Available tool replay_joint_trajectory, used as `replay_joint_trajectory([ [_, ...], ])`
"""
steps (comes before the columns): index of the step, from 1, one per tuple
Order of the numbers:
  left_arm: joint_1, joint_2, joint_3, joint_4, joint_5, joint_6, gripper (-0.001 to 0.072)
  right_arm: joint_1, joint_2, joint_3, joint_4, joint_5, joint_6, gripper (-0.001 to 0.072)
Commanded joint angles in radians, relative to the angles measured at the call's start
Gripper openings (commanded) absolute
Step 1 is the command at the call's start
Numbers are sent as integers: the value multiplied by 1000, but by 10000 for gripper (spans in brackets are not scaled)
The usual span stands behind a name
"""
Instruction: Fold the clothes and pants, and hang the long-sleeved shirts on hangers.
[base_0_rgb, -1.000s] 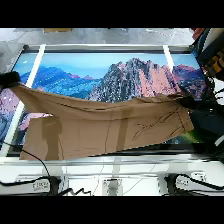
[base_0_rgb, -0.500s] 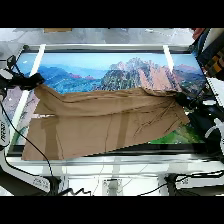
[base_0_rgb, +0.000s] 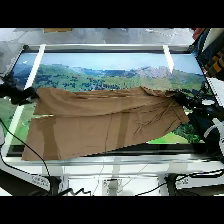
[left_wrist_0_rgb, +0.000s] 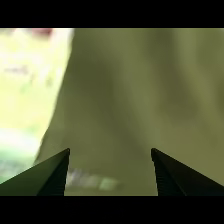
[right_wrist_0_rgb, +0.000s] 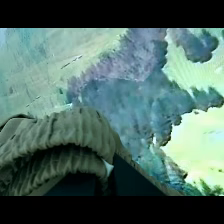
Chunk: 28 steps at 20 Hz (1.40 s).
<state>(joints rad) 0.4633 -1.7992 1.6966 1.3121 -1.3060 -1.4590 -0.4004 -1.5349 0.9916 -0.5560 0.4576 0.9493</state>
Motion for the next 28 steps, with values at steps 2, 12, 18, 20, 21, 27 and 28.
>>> replay_joint_trajectory([
  [2,72,-9,-9,45,-143,-10,560,0,-1,0,-3,10,-1,39],
  [12,70,-65,-145,-65,99,-3,543,0,-1,0,-35,-6,-1,39],
  [18,62,-89,-145,-121,229,-3,123,0,-1,0,-35,1,0,40],
  [20,62,-87,-136,-185,268,1,17,0,-1,0,-22,2,0,40],
  [21,62,-84,-125,-238,290,2,16,0,0,4,-20,3,1,39],
  [27,56,-8,66,-351,327,49,15,2,-4,96,-32,-34,98,37],
  [28,56,16,76,-350,327,60,15,2,-12,103,-40,-60,159,36],
])
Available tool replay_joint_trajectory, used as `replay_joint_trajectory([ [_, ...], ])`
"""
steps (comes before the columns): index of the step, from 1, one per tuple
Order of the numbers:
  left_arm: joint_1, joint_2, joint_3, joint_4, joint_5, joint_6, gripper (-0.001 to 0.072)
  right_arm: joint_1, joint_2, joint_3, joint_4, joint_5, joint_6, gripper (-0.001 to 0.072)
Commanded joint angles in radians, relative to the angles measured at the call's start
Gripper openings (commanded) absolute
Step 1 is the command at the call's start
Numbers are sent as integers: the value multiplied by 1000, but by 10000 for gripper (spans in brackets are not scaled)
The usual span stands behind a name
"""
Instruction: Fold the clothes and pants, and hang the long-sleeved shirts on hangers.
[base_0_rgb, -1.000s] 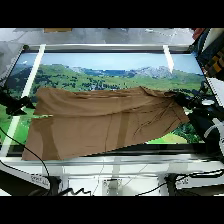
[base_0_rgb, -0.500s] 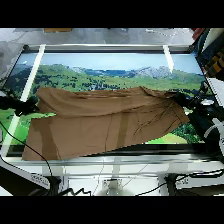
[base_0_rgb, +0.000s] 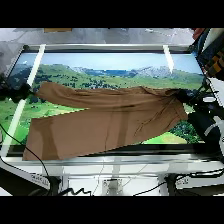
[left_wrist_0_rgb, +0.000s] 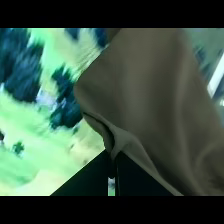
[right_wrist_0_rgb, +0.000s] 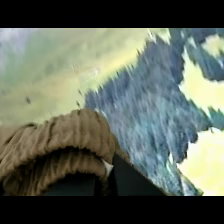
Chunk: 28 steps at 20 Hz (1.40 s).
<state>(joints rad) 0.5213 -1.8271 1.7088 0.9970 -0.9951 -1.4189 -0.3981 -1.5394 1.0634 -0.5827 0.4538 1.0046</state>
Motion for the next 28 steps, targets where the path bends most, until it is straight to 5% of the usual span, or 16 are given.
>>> replay_joint_trajectory([
  [1,-2,63,63,-20,10,21,15,-1,-26,39,-40,-60,192,36],
  [5,-3,66,61,27,-121,21,15,-1,-150,101,-200,216,478,37],
  [12,-3,65,61,27,-143,21,15,-29,-180,314,-344,546,481,36],
  [15,-3,65,61,27,-147,21,15,-68,-203,444,-410,678,609,36],
  [21,-3,59,61,28,-184,40,15,-115,-318,496,-320,975,627,37],
  [23,-3,47,61,29,-202,40,15,-112,-361,496,-284,982,616,38],
  [28,-2,16,61,96,-201,40,15,-93,-367,499,-278,732,590,39],
])
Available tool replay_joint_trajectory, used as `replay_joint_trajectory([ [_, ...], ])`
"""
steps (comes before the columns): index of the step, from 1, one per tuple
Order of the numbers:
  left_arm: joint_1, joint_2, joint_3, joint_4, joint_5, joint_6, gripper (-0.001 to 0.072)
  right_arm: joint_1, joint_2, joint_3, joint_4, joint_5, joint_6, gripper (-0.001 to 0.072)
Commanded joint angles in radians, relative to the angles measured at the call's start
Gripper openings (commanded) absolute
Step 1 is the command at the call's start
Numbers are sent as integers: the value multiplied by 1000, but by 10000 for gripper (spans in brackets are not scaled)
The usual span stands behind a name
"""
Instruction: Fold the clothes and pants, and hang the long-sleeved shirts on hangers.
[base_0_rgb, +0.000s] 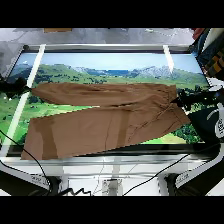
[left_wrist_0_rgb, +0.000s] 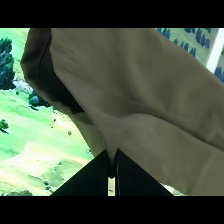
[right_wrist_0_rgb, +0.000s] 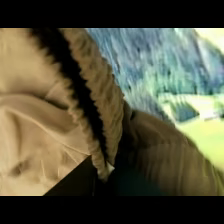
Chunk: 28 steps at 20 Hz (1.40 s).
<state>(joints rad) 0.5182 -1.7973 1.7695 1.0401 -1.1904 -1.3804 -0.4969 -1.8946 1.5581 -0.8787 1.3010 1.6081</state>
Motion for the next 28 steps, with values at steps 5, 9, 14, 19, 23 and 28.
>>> replay_joint_trajectory([
  [5,20,-13,1,243,25,-77,15,5,-11,4,14,-266,-14,39],
  [9,33,-19,0,354,-29,-98,15,5,-11,3,14,-299,-30,40],
  [14,33,-39,-46,492,-175,-165,16,5,-11,3,9,-292,-31,40],
  [19,27,-43,-77,492,-128,-165,117,5,-11,3,7,-296,-31,172],
  [23,23,-12,-76,400,-52,-142,706,5,15,4,7,-293,-119,399],
  [28,23,112,-75,361,-24,-30,705,-6,147,5,-110,-279,-118,400],
])
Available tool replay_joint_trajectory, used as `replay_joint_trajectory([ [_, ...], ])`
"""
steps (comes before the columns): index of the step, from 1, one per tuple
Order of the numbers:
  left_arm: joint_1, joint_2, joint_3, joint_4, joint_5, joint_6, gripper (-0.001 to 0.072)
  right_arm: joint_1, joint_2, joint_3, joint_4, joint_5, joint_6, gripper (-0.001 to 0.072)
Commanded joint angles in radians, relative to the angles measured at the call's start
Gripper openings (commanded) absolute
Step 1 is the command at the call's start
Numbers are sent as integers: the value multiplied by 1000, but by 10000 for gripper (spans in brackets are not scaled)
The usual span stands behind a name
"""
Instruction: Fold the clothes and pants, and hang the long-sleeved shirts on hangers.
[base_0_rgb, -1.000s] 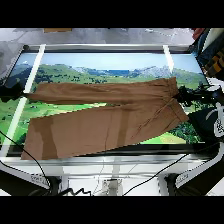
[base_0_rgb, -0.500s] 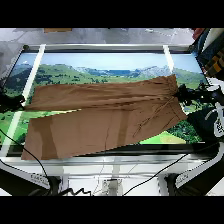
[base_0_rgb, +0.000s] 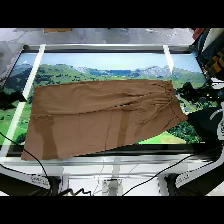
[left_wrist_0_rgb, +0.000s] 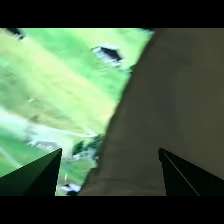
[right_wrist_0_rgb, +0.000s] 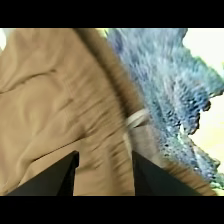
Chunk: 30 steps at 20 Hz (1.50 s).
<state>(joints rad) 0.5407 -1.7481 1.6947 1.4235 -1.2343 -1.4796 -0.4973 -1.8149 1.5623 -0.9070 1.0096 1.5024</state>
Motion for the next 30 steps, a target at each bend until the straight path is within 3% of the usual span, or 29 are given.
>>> replay_joint_trajectory([
  [1,1,94,0,-22,14,94,704,-10,107,1,-142,31,-12,400],
  [3,1,163,-1,-22,-5,136,702,-27,183,1,-265,103,-12,439],
  [4,1,194,-1,-22,-9,153,631,-39,220,1,-342,163,-13,472],
  [5,1,225,-2,-24,-7,175,421,-51,250,1,-448,240,-13,396],
  [6,1,248,-2,-50,-5,180,153,-69,277,-2,-560,322,-13,236],
  [7,4,268,-3,-96,-3,192,22,-93,302,-12,-618,380,-14,164],
  [10,3,309,-4,-210,-5,257,16,-200,408,-141,-566,402,-108,164],
  [13,3,315,-4,-293,-21,257,16,-289,533,-409,-349,338,-248,165],
  [15,3,316,-5,-337,-41,257,15,-325,623,-622,-209,231,-341,164],
  [17,3,323,-5,-363,-44,256,15,-333,690,-798,-104,73,-358,173],
  [18,3,330,-5,-361,-47,254,15,-331,705,-864,-32,8,-358,276],
  [19,3,340,-5,-351,-52,253,14,-331,704,-908,42,-45,-357,457],
  [20,3,350,-6,-333,-66,250,14,-331,697,-943,124,-96,-357,567],
  [24,3,433,-111,-143,-73,185,14,-331,629,-968,293,-228,-357,567],
  [27,8,518,-332,-43,-85,126,14,-331,557,-968,368,-276,-357,567],
  [30,9,568,-563,6,-91,87,15,-331,478,-964,453,-293,-433,568],
])
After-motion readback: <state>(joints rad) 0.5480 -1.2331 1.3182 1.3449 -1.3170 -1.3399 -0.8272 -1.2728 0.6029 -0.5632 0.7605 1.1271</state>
